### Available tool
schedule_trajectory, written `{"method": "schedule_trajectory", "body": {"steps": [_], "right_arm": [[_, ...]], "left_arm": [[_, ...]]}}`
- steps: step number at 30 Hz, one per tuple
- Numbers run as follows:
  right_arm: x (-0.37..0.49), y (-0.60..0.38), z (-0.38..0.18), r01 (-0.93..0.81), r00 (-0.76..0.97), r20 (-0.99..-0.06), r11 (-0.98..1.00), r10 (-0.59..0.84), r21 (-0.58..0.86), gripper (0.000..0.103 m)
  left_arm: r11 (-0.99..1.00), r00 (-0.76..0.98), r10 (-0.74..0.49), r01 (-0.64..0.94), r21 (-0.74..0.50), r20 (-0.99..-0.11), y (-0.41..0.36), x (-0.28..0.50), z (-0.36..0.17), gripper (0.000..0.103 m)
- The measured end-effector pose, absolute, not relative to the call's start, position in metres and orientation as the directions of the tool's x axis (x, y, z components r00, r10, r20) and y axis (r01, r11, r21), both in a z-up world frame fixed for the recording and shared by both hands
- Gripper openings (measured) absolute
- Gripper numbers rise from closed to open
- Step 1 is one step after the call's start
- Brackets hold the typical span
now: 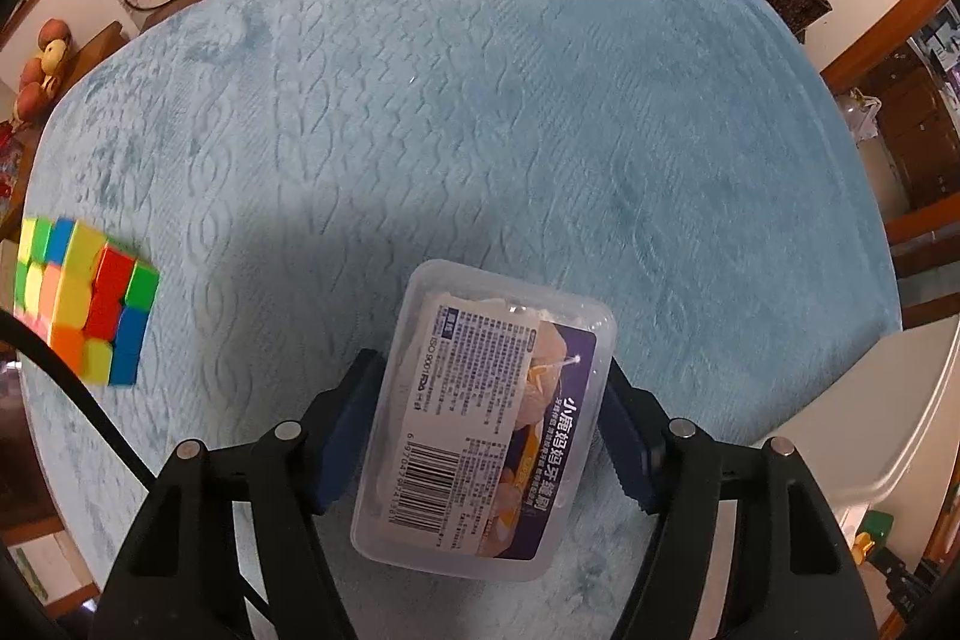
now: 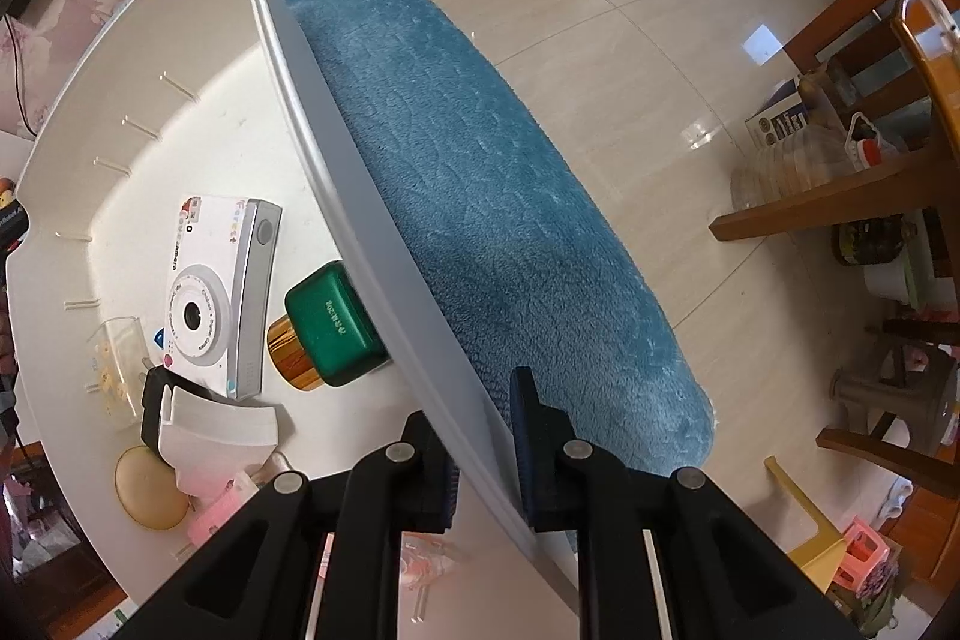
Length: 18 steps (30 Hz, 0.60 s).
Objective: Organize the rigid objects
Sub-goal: 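Lift the clear plastic box and carry it over the tray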
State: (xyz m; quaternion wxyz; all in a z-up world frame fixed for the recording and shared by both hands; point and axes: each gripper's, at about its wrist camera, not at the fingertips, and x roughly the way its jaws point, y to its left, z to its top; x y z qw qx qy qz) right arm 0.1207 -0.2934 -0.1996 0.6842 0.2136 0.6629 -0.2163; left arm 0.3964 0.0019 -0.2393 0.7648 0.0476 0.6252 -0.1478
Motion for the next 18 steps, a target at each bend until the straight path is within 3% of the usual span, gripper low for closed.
{"method": "schedule_trajectory", "body": {"steps": [4,12,18], "right_arm": [[0.122,-0.294,-0.200,0.565,0.029,-1.000,0.825,0.002,0.018,0.017],[0.122,-0.294,-0.201,0.498,0.053,-0.997,0.865,0.047,0.067,0.017],[0.124,-0.293,-0.202,0.405,0.053,-0.995,0.909,0.084,0.099,0.017]], "left_arm": [[0.966,0.142,-0.161,0.224,-0.127,-0.977,0.021,0.380,-0.243,0.071],[0.970,0.107,-0.064,0.242,-0.036,-0.992,0.033,0.313,-0.249,0.066],[0.995,0.037,-0.044,0.092,-0.041,-0.998,0.051,0.263,-0.249,0.066]]}}
